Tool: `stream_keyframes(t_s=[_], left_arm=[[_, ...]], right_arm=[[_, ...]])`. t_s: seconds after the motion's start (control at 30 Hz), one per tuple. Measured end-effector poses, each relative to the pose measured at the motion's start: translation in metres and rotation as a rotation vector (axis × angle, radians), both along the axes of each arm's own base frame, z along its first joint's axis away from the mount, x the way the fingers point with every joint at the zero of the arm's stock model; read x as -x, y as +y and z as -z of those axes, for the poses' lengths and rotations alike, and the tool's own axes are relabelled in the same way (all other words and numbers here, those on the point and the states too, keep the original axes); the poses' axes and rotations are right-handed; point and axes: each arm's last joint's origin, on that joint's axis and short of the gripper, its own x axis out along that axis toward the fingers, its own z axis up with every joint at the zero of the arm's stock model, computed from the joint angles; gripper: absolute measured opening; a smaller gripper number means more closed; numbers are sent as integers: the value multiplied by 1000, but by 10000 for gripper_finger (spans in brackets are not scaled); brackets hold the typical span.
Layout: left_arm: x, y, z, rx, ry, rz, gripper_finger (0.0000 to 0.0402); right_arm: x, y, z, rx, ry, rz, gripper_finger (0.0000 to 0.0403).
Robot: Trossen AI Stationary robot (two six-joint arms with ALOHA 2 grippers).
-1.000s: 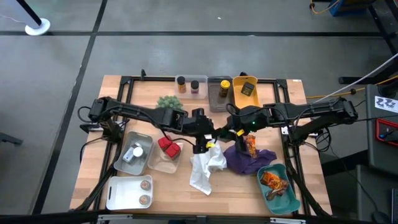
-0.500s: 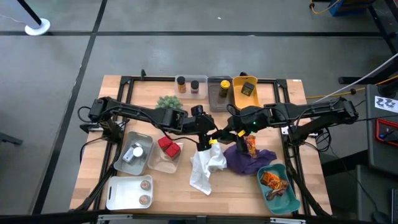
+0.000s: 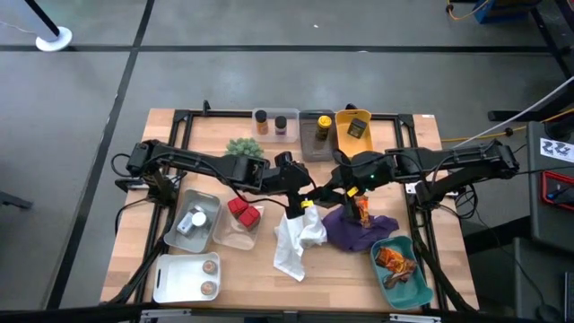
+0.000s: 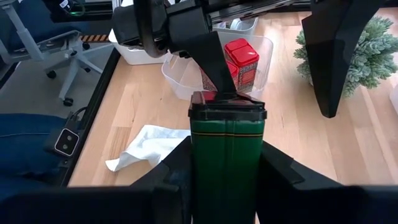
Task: Sort spices by type
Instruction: Put the black seasoning can into the yellow bin
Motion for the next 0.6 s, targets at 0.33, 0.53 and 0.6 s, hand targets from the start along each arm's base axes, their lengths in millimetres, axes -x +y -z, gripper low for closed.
stream_keyframes(t_s=[0.33, 0.53, 0.6], left_arm=[[0, 0, -3, 4, -10, -3, 265], [-1, 0, -10, 26, -72, -24, 265], [-3, 1, -13, 35, -106, -29, 265]], right_arm=[[0, 0, 2, -5, 21, -8, 126], [0, 0, 7, -10, 52, -18, 135], [-1, 0, 8, -4, 49, -10, 136]])
